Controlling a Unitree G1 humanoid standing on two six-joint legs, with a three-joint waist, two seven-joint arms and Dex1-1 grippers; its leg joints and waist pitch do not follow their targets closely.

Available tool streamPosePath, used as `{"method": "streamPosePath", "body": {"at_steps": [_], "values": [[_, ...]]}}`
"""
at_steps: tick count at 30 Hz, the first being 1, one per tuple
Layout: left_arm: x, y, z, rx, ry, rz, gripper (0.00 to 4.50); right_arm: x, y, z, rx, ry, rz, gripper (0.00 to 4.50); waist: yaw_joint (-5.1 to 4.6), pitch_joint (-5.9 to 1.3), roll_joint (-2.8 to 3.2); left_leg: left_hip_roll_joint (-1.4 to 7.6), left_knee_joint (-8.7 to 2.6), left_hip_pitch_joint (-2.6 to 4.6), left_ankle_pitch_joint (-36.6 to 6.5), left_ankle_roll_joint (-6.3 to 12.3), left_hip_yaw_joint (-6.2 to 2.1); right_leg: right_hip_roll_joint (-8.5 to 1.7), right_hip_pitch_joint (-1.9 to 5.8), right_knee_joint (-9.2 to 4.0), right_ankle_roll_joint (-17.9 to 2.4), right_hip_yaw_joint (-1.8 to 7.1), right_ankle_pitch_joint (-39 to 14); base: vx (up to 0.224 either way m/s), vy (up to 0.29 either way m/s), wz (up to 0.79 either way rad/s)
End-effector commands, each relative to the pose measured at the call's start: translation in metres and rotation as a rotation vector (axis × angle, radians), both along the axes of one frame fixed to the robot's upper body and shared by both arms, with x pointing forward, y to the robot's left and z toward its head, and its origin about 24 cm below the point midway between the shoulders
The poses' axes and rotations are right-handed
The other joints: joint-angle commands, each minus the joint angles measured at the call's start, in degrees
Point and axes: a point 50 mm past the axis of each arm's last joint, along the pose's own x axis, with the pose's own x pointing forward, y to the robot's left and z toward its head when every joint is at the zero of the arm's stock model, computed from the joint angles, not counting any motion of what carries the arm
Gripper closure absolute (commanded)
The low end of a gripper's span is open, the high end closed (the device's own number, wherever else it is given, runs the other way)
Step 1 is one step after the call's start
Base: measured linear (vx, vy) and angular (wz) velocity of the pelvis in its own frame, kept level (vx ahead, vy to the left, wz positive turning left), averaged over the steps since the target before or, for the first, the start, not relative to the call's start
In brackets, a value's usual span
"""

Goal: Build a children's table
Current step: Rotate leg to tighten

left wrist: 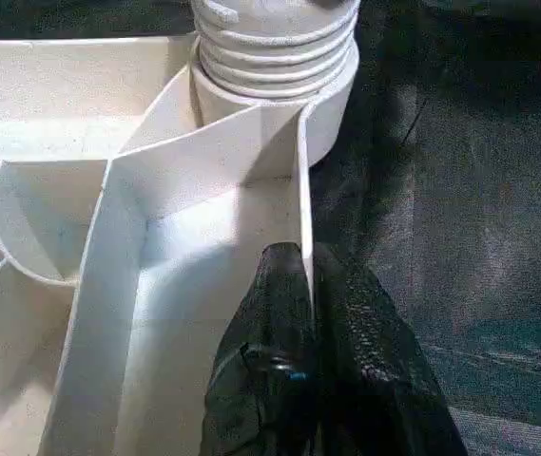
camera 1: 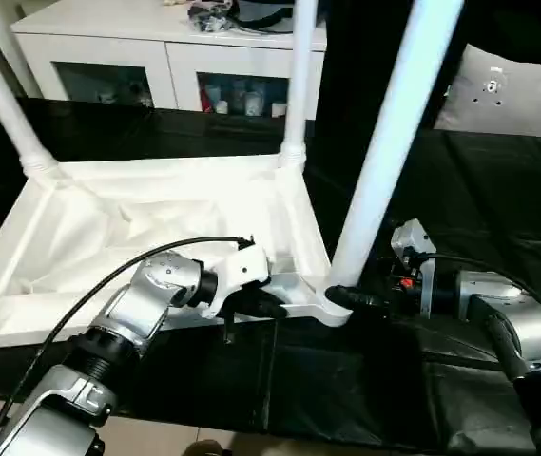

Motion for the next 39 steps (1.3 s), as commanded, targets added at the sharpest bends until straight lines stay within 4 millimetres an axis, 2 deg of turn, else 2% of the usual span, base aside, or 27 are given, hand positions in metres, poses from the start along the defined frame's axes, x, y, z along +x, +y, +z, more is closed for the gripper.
{"method": "streamPosePath", "body": {"at_steps": [1,3,6,11,13,16,17,18,19,20,21,22,23,24,25,27,29,30,33,35,39], "values": [[-0.002,-0.006,0.006,-0.015,-0.023,-0.052,4.5,-0.002,0.003,0.005,0.006,-0.019,0.036,0.94,-0.21,-3.77,-0.78,3.41,-3.79,0.94,-9.28,2.13,-1.06,-5.43,2.35,-3.94,-11.96,2.98,-9.13,0.0,0.0,0.0],[-0.002,-0.006,0.006,-0.015,-0.023,-0.053,4.5,-0.003,0.004,0.005,0.008,-0.008,0.054,1.23,-0.17,-3.78,-0.85,3.41,-3.71,0.91,-8.81,2.47,-1.01,-5.37,2.33,-3.9,-12.01,2.98,-8.51,0.0,0.0,0.0],[-0.002,-0.007,0.005,-0.015,-0.023,-0.052,4.5,-0.004,0.003,0.005,0.007,-0.002,0.061,1.4,-0.11,-3.75,-0.96,3.43,-3.69,0.96,-8.74,2.6,-0.99,-5.37,2.29,-3.91,-11.89,2.99,-8.88,0.0,0.0,0.0],[-0.002,-0.009,0.007,-0.04,-0.017,-0.039,4.5,-0.004,0.002,0.006,0.026,0.001,0.061,1.74,-0.04,-3.77,-0.93,3.43,-3.67,1.01,-8.77,2.47,-1.0,-5.37,2.25,-3.94,-11.77,2.98,-9.51,0.0,0.0,0.0],[-0.002,-0.01,0.007,-0.039,-0.016,-0.038,4.5,-0.005,0.003,0.007,0.032,0.004,0.063,2.05,0.03,-3.8,-0.81,3.43,-3.67,1.0,-8.55,2.52,-1.03,-5.35,2.28,-3.89,-11.79,2.98,-9.21,0.0,0.0,0.0],[0.0,-0.011,0.005,-0.039,-0.011,-0.001,4.5,-0.007,0.006,0.007,0.049,0.008,0.05,2.13,0.09,-3.85,-1.01,3.42,-3.58,0.96,-7.79,2.72,-1.0,-5.34,2.32,-3.75,-11.87,3.01,-7.89,0.0,0.0,0.0],[0.004,-0.014,0.003,-0.031,-0.003,0.082,4.5,-0.003,0.01,0.006,0.064,0.002,-0.053,2.29,0.07,-3.8,-1.08,3.42,-3.59,0.97,-7.79,2.71,-0.95,-5.32,2.3,-3.75,-11.9,3.04,-7.95,0.0,0.0,0.0],[0.005,-0.014,0.002,-0.03,-0.004,0.103,4.5,-0.002,0.012,0.006,0.065,0.0,-0.084,2.33,0.04,-3.75,-1.02,3.41,-3.65,1.02,-7.78,2.43,-1.03,-5.36,2.19,-3.79,-11.98,3.03,-8.35,0.0,0.0,0.0],[0.007,-0.015,0.003,-0.033,-0.004,0.124,4.5,0.0,0.013,0.005,0.062,-0.004,-0.116,2.34,-0.18,-3.61,-0.92,3.33,-3.78,0.88,-8.28,2.12,-1.08,-5.4,2.2,-3.9,-11.87,3.01,-9.46,0.0,0.0,0.0],[0.013,-0.02,0.004,-0.058,-0.001,0.216,4.5,0.007,0.019,0.002,0.049,-0.018,-0.228,2.35,-0.34,-3.57,-1.05,3.22,-3.89,0.92,-9.65,1.35,-1.12,-5.44,2.26,-4.21,-11.15,2.94,-12.26,0.0,0.0,0.0],[0.013,-0.02,0.004,-0.06,0.001,0.224,4.5,0.007,0.02,0.002,0.048,-0.019,-0.236,2.35,-0.57,-3.52,-0.87,3.22,-3.96,0.97,-10.2,0.92,-1.12,-5.49,2.08,-4.25,-10.99,3.0,-13.35,0.0,0.0,0.0],[0.016,-0.024,0.005,-0.072,0.015,0.281,4.5,0.011,0.023,-0.001,0.034,-0.029,-0.295,2.39,-0.89,-3.35,-0.96,3.18,-4.13,1.1,-11.63,-0.05,-1.18,-5.48,2.05,-4.63,-10.32,2.96,-16.19,0.0,0.0,0.0],[0.022,-0.032,0.006,-0.086,0.02,0.394,4.5,0.018,0.03,-0.005,0.008,-0.042,-0.401,2.42,-1.34,-3.4,-0.92,3.18,-4.25,1.14,-12.41,-0.85,-1.28,-5.6,2.01,-4.67,-9.95,3.0,-17.73,0.0,0.0,0.0],[0.025,-0.035,0.007,-0.095,0.023,0.434,4.5,0.02,0.032,-0.006,-0.002,-0.042,-0.44,2.42,-1.86,-3.32,-0.93,3.09,-4.43,0.93,-12.8,-1.45,-1.47,-5.48,2.19,-4.82,-9.53,2.89,-18.24,0.0,0.0,0.0],[0.027,-0.039,0.008,-0.105,0.021,0.471,4.5,0.023,0.035,-0.008,-0.013,-0.036,-0.487,2.43,-1.93,-3.39,-0.99,3.06,-4.39,1.14,-12.71,-1.61,-1.46,-5.46,2.13,-4.86,-9.41,2.89,-18.05,0.0,0.0,0.0],[0.031,-0.048,0.012,-0.117,-0.017,0.517,4.5,0.028,0.041,-0.012,-0.02,-0.009,-0.56,2.43,-2.74,-3.53,-1.49,2.76,-4.2,0.83,-11.15,-0.55,-1.32,-5.38,2.47,-4.77,-9.67,2.97,-14.69,0.0,0.0,0.0],[0.032,-0.053,0.014,-0.128,-0.04,0.525,4.5,0.029,0.044,-0.012,0.009,-0.003,-0.581,2.43,-2.89,-3.7,-1.38,2.59,-3.91,0.75,-9.0,0.82,-1.22,-5.33,2.52,-4.6,-9.8,3.01,-12.07,0.0,0.0,0.0],[0.032,-0.053,0.014,-0.128,-0.04,0.525,4.5,0.029,0.044,-0.012,0.009,-0.003,-0.581,1.94,-2.74,-3.75,-1.32,2.58,-3.79,0.68,-7.83,1.62,-1.12,-5.32,2.54,-4.53,-9.9,3.06,-10.36,0.0,0.0,0.0],[0.029,-0.057,0.015,-0.135,-0.048,0.508,4.5,0.03,0.043,-0.009,0.032,-0.031,-0.585,1.74,-2.78,-3.8,-1.21,2.68,-3.78,0.6,-6.43,2.6,-1.12,-5.2,2.61,-4.19,-10.48,2.95,-7.47,0.0,0.0,0.0],[0.028,-0.056,0.014,-0.124,-0.049,0.507,4.5,0.03,0.041,-0.008,0.029,-0.041,-0.586,1.46,-2.8,-3.8,-1.19,2.73,-3.79,0.66,-6.36,2.73,-1.11,-5.14,2.65,-4.13,-10.88,2.93,-6.77,0.0,0.0,0.0],[0.028,-0.051,0.014,-0.12,-0.069,0.487,4.5,0.029,0.034,-0.006,0.032,-0.065,-0.574,1.14,-2.86,-3.59,-1.21,2.74,-3.9,0.74,-8.51,2.41,-1.09,-5.32,2.66,-4.55,-10.49,2.95,-9.96,0.0,0.0,0.0]]}}
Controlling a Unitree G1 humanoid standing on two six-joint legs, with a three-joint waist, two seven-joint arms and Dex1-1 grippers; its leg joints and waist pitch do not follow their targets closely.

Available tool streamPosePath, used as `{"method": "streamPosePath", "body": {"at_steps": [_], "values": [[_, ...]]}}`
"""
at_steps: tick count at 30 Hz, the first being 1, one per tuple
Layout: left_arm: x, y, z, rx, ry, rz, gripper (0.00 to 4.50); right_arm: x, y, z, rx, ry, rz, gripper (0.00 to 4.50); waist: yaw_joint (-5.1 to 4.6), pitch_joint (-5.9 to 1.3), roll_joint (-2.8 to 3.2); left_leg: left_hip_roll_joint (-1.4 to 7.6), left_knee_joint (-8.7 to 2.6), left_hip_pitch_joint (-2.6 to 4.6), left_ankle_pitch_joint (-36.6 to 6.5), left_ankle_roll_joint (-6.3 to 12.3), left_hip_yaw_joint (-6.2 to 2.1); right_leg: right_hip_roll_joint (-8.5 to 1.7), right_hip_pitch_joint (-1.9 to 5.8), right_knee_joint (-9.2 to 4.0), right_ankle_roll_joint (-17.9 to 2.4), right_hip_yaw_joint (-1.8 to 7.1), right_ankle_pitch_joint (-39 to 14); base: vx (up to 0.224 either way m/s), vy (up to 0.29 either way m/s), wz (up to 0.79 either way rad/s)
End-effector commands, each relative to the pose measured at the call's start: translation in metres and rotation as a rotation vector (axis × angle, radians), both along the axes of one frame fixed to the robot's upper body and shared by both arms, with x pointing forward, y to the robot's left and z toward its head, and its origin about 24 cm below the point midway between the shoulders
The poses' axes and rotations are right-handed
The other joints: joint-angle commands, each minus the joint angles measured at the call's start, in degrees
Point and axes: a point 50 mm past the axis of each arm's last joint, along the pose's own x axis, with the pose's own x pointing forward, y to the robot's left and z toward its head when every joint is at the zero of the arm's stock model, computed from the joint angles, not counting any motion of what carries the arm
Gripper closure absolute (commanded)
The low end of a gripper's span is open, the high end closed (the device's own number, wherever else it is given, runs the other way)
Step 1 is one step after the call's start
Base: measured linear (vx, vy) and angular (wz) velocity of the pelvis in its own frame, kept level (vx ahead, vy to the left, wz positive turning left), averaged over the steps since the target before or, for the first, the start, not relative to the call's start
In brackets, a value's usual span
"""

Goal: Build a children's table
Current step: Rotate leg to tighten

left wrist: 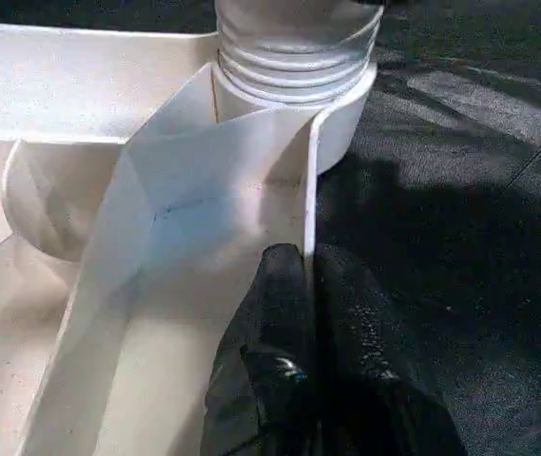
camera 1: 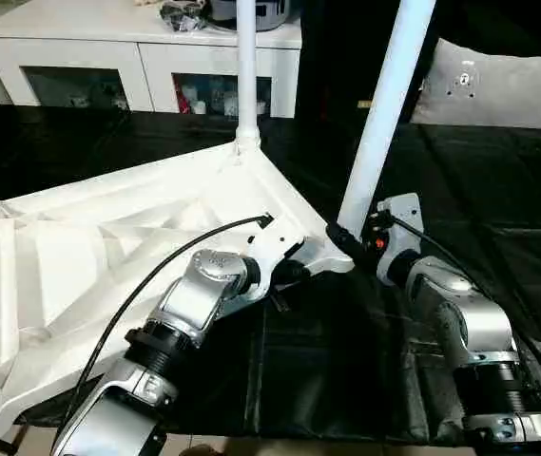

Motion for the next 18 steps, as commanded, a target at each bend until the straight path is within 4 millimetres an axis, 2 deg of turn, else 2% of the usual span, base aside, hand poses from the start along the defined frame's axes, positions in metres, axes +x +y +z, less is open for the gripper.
{"method": "streamPosePath", "body": {"at_steps": [1,2,4,8,10,13,15,18], "values": [[0.005,0.003,0.015,-0.039,-0.092,0.0,4.5,-0.003,0.0,-0.005,0.014,0.017,0.057,1.14,0.33,-3.65,-0.95,3.06,-3.67,0.5,-8.47,2.38,-1.23,-4.99,2.73,-4.53,-10.48,2.95,-10.01,0.0,0.0,0.0],[0.005,0.004,0.015,-0.037,-0.104,-0.017,4.5,-0.004,-0.003,-0.004,0.011,0.012,0.068,0.96,0.37,-3.68,-0.62,3.07,-3.68,0.49,-8.19,2.39,-1.3,-4.91,2.74,-4.39,-10.45,2.95,-9.4,0.0,0.0,0.0],[0.004,0.004,0.015,-0.035,-0.112,-0.029,4.5,-0.004,-0.004,-0.004,0.009,0.008,0.076,0.86,0.29,-3.73,-0.84,3.01,-3.6,0.44,-8.2,2.63,-1.26,-4.89,2.78,-4.42,-10.64,2.92,-8.53,0.0,0.0,0.0],[-0.001,0.013,0.014,-0.01,-0.119,-0.138,4.5,-0.009,-0.019,0.003,-0.029,-0.01,0.212,0.42,0.43,-3.75,-0.82,2.98,-3.44,0.37,-7.54,3.44,-1.23,-4.8,2.87,-4.31,-11.03,2.86,-7.45,0.0,0.0,0.0],[-0.002,0.015,0.014,-0.008,-0.115,-0.155,4.5,-0.01,-0.02,0.004,-0.038,-0.013,0.239,0.33,0.46,-3.78,-0.77,3.07,-3.43,0.37,-7.28,3.6,-1.24,-4.86,2.86,-4.19,-11.23,2.87,-7.21,0.0,0.0,0.0],[-0.007,0.022,0.014,0.015,-0.105,-0.266,4.5,-0.015,-0.027,0.008,-0.09,-0.009,0.366,0.07,0.58,-3.88,-0.68,3.2,-3.29,0.47,-6.75,4.18,-1.2,-4.86,2.78,-3.9,-12.23,2.87,-5.25,0.0,0.0,0.0],[-0.01,0.025,0.014,0.023,-0.1,-0.315,4.5,-0.016,-0.029,0.008,-0.12,-0.012,0.392,0.02,0.79,-3.93,-0.6,3.37,-3.23,0.5,-6.41,4.31,-1.21,-4.88,2.7,-3.62,-13.14,2.84,-3.77,0.0,0.0,0.0],[-0.02,0.033,0.013,0.037,-0.079,-0.465,4.5,-0.027,-0.029,0.01,-0.095,0.04,0.565,0.02,1.21,-3.87,-0.52,3.43,-3.1,0.51,-7.18,4.89,-1.16,-4.9,2.72,-3.62,-13.71,2.78,-3.76,0.0,0.0,0.0]]}}
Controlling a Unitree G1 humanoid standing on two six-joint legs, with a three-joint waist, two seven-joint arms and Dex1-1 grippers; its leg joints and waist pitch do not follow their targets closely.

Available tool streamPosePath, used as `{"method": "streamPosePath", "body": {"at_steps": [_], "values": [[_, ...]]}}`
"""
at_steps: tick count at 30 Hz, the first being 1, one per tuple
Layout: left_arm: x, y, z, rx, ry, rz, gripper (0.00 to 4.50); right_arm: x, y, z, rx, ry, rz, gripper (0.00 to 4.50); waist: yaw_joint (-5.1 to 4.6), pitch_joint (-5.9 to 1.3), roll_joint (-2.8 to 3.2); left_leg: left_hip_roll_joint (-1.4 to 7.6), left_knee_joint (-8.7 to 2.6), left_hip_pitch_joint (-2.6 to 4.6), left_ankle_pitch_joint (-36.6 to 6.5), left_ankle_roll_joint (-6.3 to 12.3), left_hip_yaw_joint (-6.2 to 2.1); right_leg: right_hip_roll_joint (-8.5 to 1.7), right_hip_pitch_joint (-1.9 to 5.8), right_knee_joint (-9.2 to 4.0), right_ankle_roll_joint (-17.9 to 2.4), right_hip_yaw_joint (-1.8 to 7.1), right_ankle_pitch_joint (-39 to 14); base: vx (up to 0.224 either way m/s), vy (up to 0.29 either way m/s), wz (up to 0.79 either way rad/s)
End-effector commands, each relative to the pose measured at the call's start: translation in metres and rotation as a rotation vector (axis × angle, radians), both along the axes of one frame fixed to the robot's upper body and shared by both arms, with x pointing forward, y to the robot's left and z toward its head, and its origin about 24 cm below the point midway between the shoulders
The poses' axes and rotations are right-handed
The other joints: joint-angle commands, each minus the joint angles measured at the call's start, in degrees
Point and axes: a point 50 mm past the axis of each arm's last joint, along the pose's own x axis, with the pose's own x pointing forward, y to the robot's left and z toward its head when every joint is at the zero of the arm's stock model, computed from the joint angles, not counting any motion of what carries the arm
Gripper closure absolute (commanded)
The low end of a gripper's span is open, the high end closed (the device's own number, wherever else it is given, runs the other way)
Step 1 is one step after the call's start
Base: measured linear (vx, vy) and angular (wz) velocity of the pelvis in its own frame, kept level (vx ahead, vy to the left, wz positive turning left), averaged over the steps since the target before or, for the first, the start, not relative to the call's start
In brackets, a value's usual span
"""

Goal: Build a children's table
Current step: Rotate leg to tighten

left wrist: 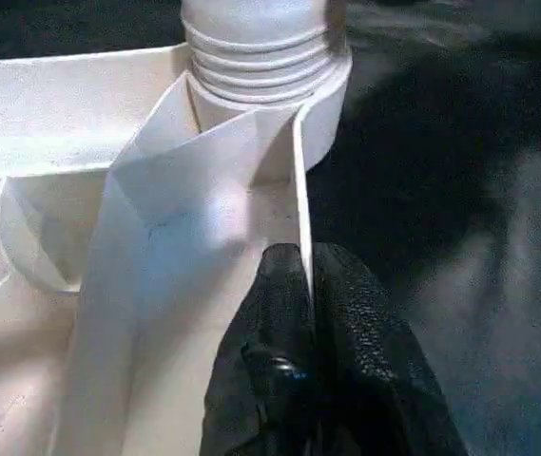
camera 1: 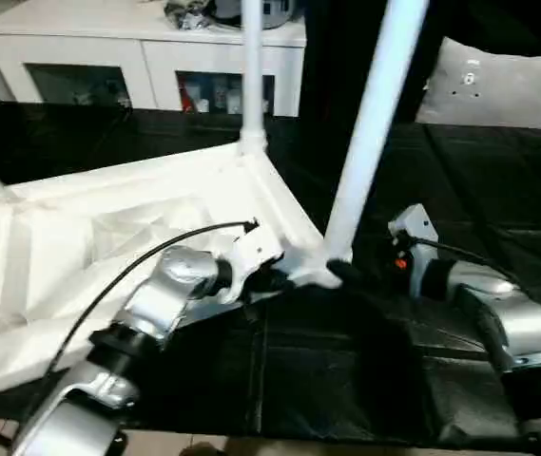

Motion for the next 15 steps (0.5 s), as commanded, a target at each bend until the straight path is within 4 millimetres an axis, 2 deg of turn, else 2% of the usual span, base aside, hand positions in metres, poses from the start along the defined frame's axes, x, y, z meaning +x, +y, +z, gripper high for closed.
{"method": "streamPosePath", "body": {"at_steps": [1,2,3,5,6,7,8,9,15], "values": [[-0.008,-0.009,0.009,-0.012,-0.018,-0.165,4.5,-0.006,0.005,0.003,0.026,0.017,0.096,0.02,0.38,-3.86,-0.5,3.57,-3.36,0.88,-7.2,4.7,-1.12,-4.9,2.92,-3.6,-13.6,2.89,-4.02,0.0,0.0,0.0],[-0.009,-0.007,0.009,-0.001,-0.008,-0.181,4.5,-0.006,0.006,0.003,0.027,0.022,0.107,0.28,0.66,-3.86,-0.41,3.66,-3.36,1.0,-7.54,4.58,-1.06,-4.88,2.68,-3.57,-13.69,2.9,-4.57,0.0,0.0,0.0],[-0.01,-0.005,0.009,0.011,-0.002,-0.198,4.5,-0.007,0.007,0.003,0.032,0.031,0.122,0.35,1.03,-3.81,-0.31,3.74,-3.41,1.24,-8.44,4.08,-1.03,-4.86,2.39,-3.74,-13.74,2.89,-5.91,0.0,0.0,0.0],[-0.011,-0.001,0.009,0.03,0.016,-0.227,4.5,-0.008,0.008,0.003,0.043,0.049,0.152,0.41,1.38,-3.7,-0.24,3.84,-3.59,1.38,-9.97,3.17,-1.07,-4.96,2.35,-3.84,-13.62,2.93,-8.01,0.0,0.0,0.0],[-0.011,0.0,0.009,0.033,0.02,-0.231,4.5,-0.009,0.008,0.003,0.045,0.051,0.156,0.55,1.48,-3.69,-0.47,3.86,-3.71,1.34,-10.5,2.55,-1.13,-5.0,2.38,-3.83,-13.39,2.93,-8.7,0.0,0.0,0.0],[-0.011,0.0,0.009,0.033,0.02,-0.232,4.5,-0.009,0.009,0.003,0.046,0.053,0.163,0.55,1.52,-3.66,-0.44,3.85,-3.75,1.35,-10.74,2.33,-1.14,-5.06,2.35,-3.85,-13.34,2.95,-9.02,0.0,0.0,0.0],[-0.012,0.001,0.01,0.029,0.021,-0.236,4.5,-0.01,0.009,0.003,0.048,0.055,0.175,0.79,1.56,-3.63,-0.45,3.85,-3.81,1.33,-11.34,1.86,-1.19,-5.15,2.37,-3.89,-13.14,2.96,-9.73,0.0,0.0,0.0],[-0.012,0.001,0.01,0.028,0.021,-0.237,4.5,-0.011,0.009,0.003,0.049,0.057,0.177,0.83,1.61,-3.69,-0.47,3.8,-3.8,1.31,-11.52,1.6,-1.23,-5.22,2.44,-3.88,-12.92,2.96,-9.99,0.0,0.0,0.0],[-0.013,0.002,0.008,0.026,0.027,-0.248,4.5,-0.014,0.01,0.001,0.059,0.104,0.229,1.36,1.71,-3.88,-0.72,3.6,-3.51,0.98,-8.76,2.5,-1.18,-5.18,2.62,-3.65,-12.59,2.94,-7.89,0.0,0.0,0.0]]}}
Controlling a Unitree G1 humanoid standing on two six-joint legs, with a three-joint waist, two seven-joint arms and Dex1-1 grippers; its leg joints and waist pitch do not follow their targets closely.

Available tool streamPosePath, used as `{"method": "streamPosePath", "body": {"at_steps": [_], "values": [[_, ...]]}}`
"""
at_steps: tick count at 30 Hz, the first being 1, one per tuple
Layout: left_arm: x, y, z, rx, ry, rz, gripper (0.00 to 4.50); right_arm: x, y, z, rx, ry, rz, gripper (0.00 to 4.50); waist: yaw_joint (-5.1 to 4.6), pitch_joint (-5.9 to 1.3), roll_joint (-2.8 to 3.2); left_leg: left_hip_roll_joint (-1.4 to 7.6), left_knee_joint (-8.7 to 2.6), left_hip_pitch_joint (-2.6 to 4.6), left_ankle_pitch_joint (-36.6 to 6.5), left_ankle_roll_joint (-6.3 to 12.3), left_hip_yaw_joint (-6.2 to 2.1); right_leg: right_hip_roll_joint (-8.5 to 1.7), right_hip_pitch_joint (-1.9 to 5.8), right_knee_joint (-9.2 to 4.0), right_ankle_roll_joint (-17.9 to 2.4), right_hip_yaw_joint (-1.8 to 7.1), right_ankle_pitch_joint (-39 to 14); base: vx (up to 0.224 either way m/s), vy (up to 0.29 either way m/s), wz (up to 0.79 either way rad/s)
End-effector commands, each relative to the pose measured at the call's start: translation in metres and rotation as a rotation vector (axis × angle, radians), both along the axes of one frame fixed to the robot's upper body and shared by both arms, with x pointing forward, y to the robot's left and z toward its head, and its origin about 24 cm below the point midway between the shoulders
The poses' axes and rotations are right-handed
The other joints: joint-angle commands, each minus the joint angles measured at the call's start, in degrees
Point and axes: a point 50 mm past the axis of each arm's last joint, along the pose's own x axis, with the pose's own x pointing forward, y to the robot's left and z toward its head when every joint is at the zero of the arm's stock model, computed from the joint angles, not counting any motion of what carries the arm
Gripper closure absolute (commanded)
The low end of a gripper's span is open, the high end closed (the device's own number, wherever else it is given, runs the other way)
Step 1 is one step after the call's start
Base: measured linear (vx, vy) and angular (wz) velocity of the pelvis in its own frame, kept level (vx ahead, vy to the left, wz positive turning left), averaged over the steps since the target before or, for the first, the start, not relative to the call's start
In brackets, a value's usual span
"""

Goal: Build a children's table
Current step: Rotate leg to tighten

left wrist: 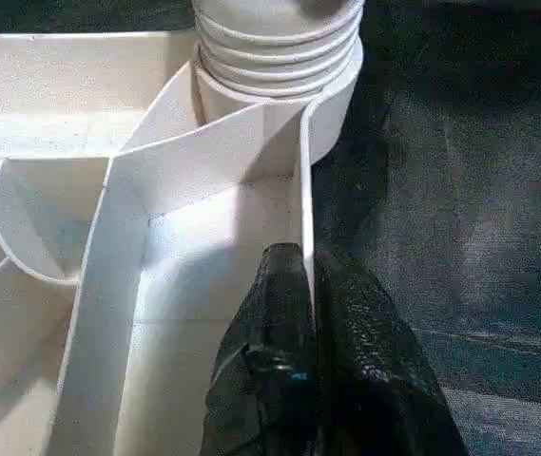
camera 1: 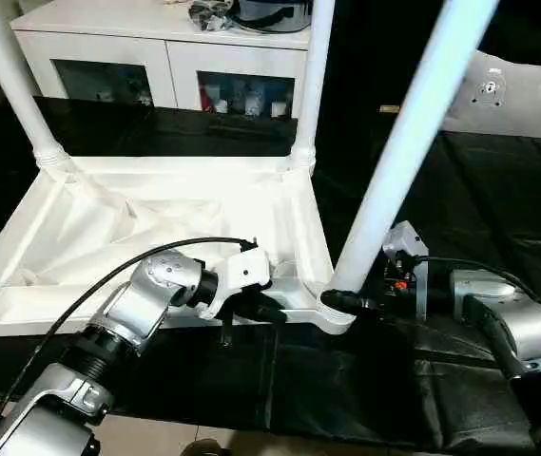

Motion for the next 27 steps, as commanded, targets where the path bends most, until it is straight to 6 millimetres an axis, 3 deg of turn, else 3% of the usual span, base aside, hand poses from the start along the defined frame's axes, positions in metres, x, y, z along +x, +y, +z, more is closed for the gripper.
{"method": "streamPosePath", "body": {"at_steps": [1,10,13,15,16,17,18,19,21,25,27], "values": [[-0.002,-0.006,0.006,-0.016,-0.024,-0.057,4.5,-0.001,0.002,0.003,0.001,0.002,0.031,1.47,-0.1,-3.91,-0.67,3.59,-3.83,0.9,-8.47,2.53,-1.2,-5.04,2.52,-3.75,-12.57,2.93,-7.65,0.0,0.0,0.0],[-0.003,-0.008,0.006,-0.04,-0.019,-0.036,4.5,0.012,0.002,-0.014,0.02,0.045,0.016,2.09,-0.43,-3.85,-0.78,3.56,-3.83,1.02,-10.32,1.94,-1.16,-5.2,2.32,-4.04,-12.86,2.84,-10.71,0.0,0.0,0.0],[-0.002,-0.013,0.008,-0.067,-0.002,0.014,4.5,0.024,0.009,-0.029,0.047,0.066,-0.057,2.22,-1.19,-3.52,-0.6,3.43,-4.04,1.01,-12.95,1.0,-1.3,-5.27,2.31,-4.43,-12.86,2.77,-14.72,0.0,0.0,0.0],[0.001,-0.015,0.008,-0.076,0.0,0.069,4.5,0.032,0.014,-0.037,0.04,0.067,-0.14,2.26,-2.19,-3.33,-0.54,3.37,-4.23,1.24,-15.65,-0.36,-1.54,-5.46,2.22,-4.83,-12.74,2.77,-18.75,0.0,0.0,0.0],[0.009,-0.02,0.01,-0.096,-0.013,0.177,4.5,0.041,0.02,-0.047,0.023,0.07,-0.253,2.28,-2.56,-3.34,-0.61,3.39,-4.32,1.27,-15.82,-0.61,-1.59,-5.37,2.23,-4.82,-12.76,2.77,-18.78,0.0,0.0,0.0],[0.013,-0.024,0.011,-0.106,-0.022,0.234,4.5,0.044,0.025,-0.051,0.009,0.06,-0.292,2.31,-3.28,-3.21,-0.23,3.33,-4.45,1.25,-16.7,-1.33,-1.76,-5.23,2.21,-4.92,-12.86,2.67,-19.51,0.0,0.0,0.0],[0.016,-0.026,0.011,-0.113,-0.027,0.28,4.5,0.046,0.028,-0.054,-0.003,0.05,-0.324,2.31,-3.66,-3.25,-0.47,3.26,-4.42,1.35,-16.91,-1.59,-1.76,-5.16,2.3,-5.01,-12.6,2.63,-19.76,0.0,0.0,0.0],[0.019,-0.029,0.012,-0.122,-0.026,0.337,4.5,0.049,0.033,-0.056,-0.02,0.044,-0.381,2.34,-3.87,-3.35,-0.32,3.32,-4.37,1.25,-16.98,-1.67,-1.75,-5.32,2.26,-4.8,-12.77,2.72,-19.38,0.0,0.0,0.0],[0.024,-0.035,0.013,-0.131,-0.024,0.417,4.5,0.056,0.04,-0.06,-0.05,0.049,-0.503,2.41,-4.62,-3.46,-0.42,3.17,-4.5,0.8,-14.92,-1.25,-1.82,-4.96,2.63,-4.56,-12.97,2.63,-16.41,0.0,0.0,0.0],[0.032,-0.05,0.015,-0.166,-0.038,0.562,4.5,0.06,0.048,-0.066,-0.043,0.049,-0.709,2.41,-4.93,-3.53,-0.3,2.96,-4.15,1.27,-14.62,-0.17,-1.43,-4.8,2.26,-4.94,-13.48,2.77,-14.71,0.0,0.0,0.0],[0.032,-0.053,0.016,-0.175,-0.043,0.559,4.5,0.057,0.047,-0.065,-0.012,0.023,-0.705,1.79,-4.32,-3.72,-0.57,3.08,-4.13,1.18,-13.2,0.99,-1.39,-4.82,2.55,-4.84,-12.88,2.75,-12.7,0.0,0.0,0.0]]}}
